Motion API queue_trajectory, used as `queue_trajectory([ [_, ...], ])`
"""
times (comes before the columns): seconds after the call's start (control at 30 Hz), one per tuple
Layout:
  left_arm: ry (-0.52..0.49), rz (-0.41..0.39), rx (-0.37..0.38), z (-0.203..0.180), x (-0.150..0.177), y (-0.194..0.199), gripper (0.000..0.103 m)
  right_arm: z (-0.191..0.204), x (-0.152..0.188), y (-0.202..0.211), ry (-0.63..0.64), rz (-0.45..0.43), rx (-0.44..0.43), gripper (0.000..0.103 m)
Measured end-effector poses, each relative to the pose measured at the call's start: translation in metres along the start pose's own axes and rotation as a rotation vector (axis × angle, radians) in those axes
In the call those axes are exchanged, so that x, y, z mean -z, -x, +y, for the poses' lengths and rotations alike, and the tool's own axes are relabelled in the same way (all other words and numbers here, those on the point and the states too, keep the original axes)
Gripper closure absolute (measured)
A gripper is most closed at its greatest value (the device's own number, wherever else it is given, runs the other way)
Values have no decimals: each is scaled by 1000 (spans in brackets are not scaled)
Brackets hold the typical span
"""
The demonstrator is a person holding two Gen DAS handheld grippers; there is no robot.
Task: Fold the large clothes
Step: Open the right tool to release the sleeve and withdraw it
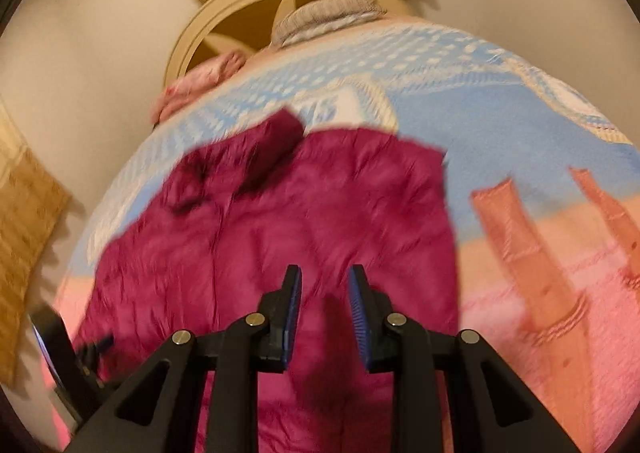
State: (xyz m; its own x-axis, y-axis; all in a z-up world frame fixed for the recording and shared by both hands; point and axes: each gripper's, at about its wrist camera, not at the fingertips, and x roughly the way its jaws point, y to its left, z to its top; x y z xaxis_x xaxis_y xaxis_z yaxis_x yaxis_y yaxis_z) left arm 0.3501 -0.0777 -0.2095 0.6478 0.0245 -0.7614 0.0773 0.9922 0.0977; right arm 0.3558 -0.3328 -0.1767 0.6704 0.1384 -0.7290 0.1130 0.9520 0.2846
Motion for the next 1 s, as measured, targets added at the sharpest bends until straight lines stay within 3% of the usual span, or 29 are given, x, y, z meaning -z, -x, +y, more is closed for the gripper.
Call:
queue_trajectory([
  [0.07,-7,1,-7,-1,0,0,0,-5,11,-14,-4,22,37,78],
  [0.33,-7,9,1,0,-2,-2,0,-9,20,-33,43,43,51,77],
  [0.53,1,11,9,1,-2,-2,0,8,18,-23,80,55,120,77],
  [0.67,0,11,8,2,-1,-2,0,40,25,1,127,-1,34,74],
  [0.73,3,12,11,2,-1,-2,0,54,33,-6,187,29,21,71],
  [1.0,1,12,10,2,-1,-2,0,62,53,-29,269,46,76,69],
])
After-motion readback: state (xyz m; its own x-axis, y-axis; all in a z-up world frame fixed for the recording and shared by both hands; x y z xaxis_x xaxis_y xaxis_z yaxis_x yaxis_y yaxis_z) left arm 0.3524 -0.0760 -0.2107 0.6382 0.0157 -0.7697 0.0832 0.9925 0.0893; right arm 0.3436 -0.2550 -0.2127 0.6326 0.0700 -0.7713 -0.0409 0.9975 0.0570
